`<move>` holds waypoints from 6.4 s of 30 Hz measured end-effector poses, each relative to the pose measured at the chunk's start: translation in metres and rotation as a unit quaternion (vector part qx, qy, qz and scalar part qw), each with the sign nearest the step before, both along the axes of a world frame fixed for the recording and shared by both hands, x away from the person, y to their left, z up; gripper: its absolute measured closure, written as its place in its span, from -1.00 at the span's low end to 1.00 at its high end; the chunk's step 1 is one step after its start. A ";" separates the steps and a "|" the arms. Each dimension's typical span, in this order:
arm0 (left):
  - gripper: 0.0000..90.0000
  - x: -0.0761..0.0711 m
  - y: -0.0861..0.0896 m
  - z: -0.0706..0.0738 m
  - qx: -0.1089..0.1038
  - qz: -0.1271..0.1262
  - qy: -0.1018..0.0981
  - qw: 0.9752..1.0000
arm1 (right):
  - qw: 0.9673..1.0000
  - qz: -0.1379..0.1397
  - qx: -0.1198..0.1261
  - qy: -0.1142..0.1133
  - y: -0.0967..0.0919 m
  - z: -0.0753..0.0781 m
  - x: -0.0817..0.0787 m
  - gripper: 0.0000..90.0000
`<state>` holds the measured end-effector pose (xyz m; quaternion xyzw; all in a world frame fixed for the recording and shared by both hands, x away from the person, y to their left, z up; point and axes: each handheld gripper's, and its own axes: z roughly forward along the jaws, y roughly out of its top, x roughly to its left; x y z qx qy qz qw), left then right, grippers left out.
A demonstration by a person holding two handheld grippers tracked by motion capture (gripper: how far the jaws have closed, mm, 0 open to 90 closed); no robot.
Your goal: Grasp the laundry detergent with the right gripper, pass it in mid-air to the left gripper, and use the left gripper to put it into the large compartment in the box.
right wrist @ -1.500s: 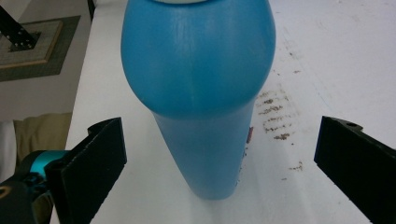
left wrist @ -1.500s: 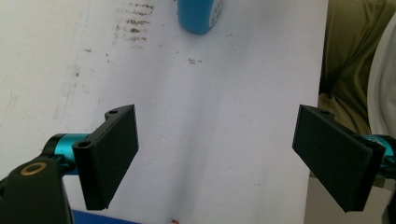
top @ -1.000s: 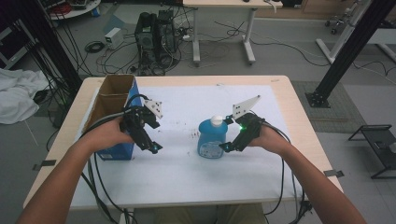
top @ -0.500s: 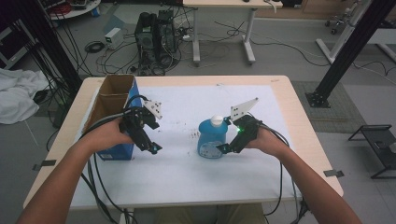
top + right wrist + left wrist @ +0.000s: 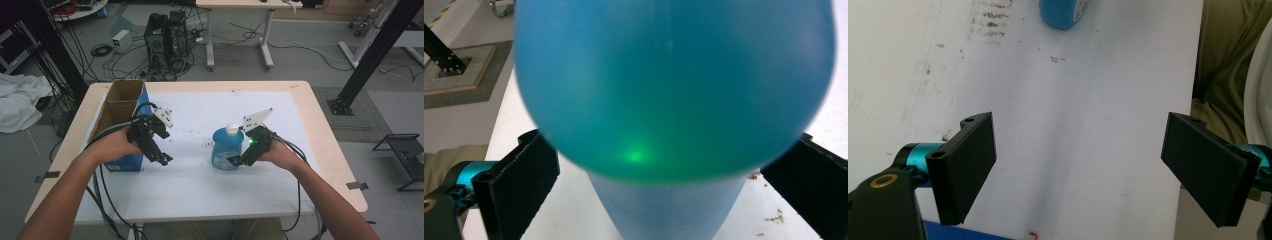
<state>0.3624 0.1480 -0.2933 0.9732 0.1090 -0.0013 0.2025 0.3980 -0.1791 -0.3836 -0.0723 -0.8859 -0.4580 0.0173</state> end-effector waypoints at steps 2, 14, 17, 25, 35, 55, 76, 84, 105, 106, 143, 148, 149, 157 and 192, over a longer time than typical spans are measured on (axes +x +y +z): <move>-0.68 0.000 0.000 0.000 0.000 0.000 0.002 1.000 | 1.000 -0.002 0.002 0.004 0.000 -0.001 0.000 -0.97; -0.68 -0.001 0.001 -0.001 -0.006 0.008 0.001 1.000 | 1.000 -0.004 0.020 -0.006 0.004 -0.005 -0.001 -0.89; -0.68 -0.002 0.000 -0.003 -0.015 0.018 0.003 1.000 | 0.999 0.000 0.029 -0.016 0.004 -0.006 0.001 -0.87; -0.68 0.000 0.001 -0.001 -0.001 0.002 0.002 1.000 | 0.999 0.003 0.041 -0.008 0.003 -0.008 0.000 -0.68; -0.68 0.000 0.001 -0.001 -0.001 0.003 0.000 1.000 | 0.999 0.004 0.046 -0.012 0.002 -0.008 0.000 -0.53; -0.68 0.001 0.000 -0.002 0.000 0.003 0.003 1.000 | 0.998 0.015 0.054 -0.018 0.000 -0.009 0.001 -0.23; -0.68 0.000 0.000 -0.004 -0.001 0.007 0.005 1.000 | 0.997 0.011 0.054 -0.055 0.000 -0.007 -0.003 -0.03; -0.68 0.001 -0.001 -0.004 -0.001 0.007 0.003 1.000 | 0.996 0.015 0.060 -0.071 0.000 -0.007 -0.005 0.00; -0.68 -0.002 -0.019 0.017 -0.015 -0.002 -0.021 1.000 | 0.997 0.021 0.050 -0.061 -0.012 0.018 -0.018 0.00; -0.68 -0.002 -0.019 0.017 -0.015 -0.002 -0.021 1.000 | 0.997 0.021 0.045 -0.056 -0.013 0.019 -0.019 0.00; -0.68 0.004 -0.129 0.081 0.008 -0.079 -0.015 0.997 | 0.998 0.053 0.027 -0.037 0.002 0.053 -0.029 0.00; -0.68 0.004 -0.133 0.083 0.012 -0.084 -0.011 0.996 | 0.997 0.059 0.028 -0.044 0.007 0.055 -0.026 0.00; -0.68 0.004 -0.135 0.084 0.016 -0.085 -0.009 0.996 | 0.996 0.064 0.033 -0.054 0.008 0.055 -0.025 0.00; -0.68 0.007 -0.145 0.085 0.031 -0.091 -0.006 0.995 | 0.996 0.069 0.022 -0.042 0.014 0.056 -0.026 0.00; -0.67 0.009 -0.168 0.072 0.085 -0.112 0.005 0.990 | 0.996 0.078 0.015 -0.033 0.025 0.066 -0.025 0.00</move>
